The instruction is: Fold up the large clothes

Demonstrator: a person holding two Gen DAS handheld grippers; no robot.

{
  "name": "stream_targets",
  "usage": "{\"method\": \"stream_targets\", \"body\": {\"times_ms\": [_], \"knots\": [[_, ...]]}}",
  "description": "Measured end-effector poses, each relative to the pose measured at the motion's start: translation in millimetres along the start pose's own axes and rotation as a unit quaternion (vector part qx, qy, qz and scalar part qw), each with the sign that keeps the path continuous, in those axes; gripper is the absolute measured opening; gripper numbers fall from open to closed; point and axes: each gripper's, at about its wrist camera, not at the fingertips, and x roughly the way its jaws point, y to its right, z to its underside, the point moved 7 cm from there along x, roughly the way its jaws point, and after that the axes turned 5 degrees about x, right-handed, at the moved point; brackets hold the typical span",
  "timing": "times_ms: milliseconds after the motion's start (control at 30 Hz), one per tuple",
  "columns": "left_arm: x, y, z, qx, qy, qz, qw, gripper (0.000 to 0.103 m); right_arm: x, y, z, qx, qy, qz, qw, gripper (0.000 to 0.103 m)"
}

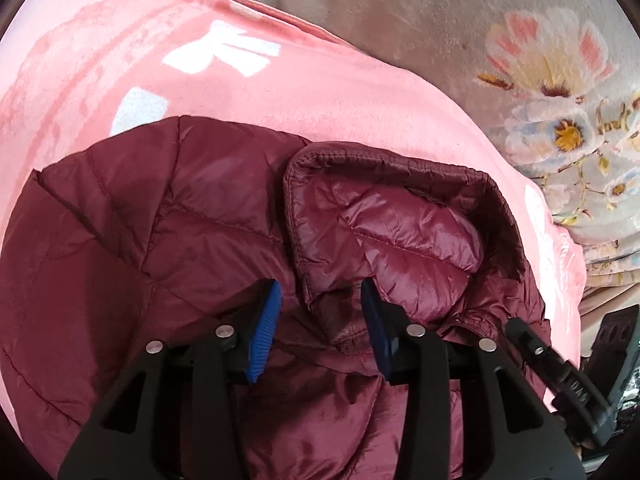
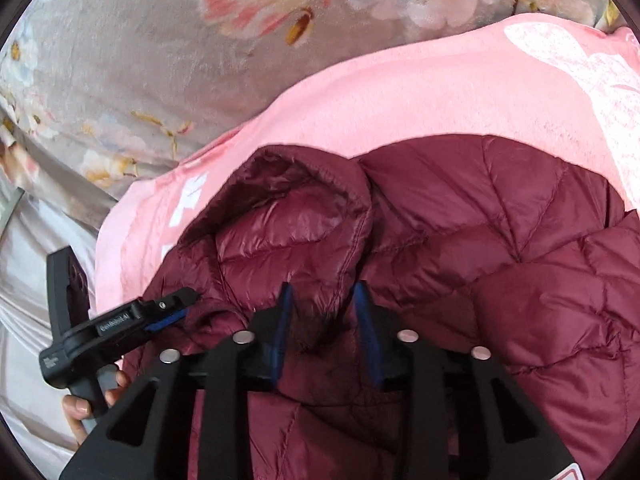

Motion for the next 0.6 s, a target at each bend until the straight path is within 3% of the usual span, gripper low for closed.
{"method": "stream_targets", "body": {"times_ms": [33, 67, 100, 133, 167, 233, 333, 600], "knots": [[1, 1, 1, 0.005, -0.002, -0.001, 1.0, 0.039, 3, -3, 5, -0.007, -0.007, -0.002, 1.0, 0.032], [1, 3, 3, 0.016, -0.001, -0.007, 0.9999, 0.038, 4, -7, 8, -0.015, -0.006, -0.002, 1.0, 0.021], [0, 5, 5, 0.026, 0.0, -0.014, 0.9996, 0.03, 2, -10, 10, -0.025, 0.001, 0.005, 1.0, 0.016], [1, 7, 6, 0.036, 0.001, -0.021, 0.9991, 0.013, -2, -13, 9, -0.039, 0.016, 0.014, 0.999, 0.013], [2, 9, 7, 0.047, 0.001, -0.028, 0.9985, 0.009, -5, -14, 9, -0.047, 0.023, 0.019, 0.998, 0.011], [5, 8, 10, 0.056, -0.001, -0.037, 0.9977, 0.007, -9, -11, 9, -0.057, 0.033, 0.045, 0.997, 0.01], [11, 3, 16, 0.061, -0.001, -0.04, 0.9973, 0.007, 1, 4, 15, -0.054, 0.009, 0.07, 0.996, 0.009], [11, 6, 19, 0.082, 0.02, -0.056, 0.9949, 0.009, 6, 12, 21, -0.054, -0.009, 0.073, 0.996, 0.008]]}}
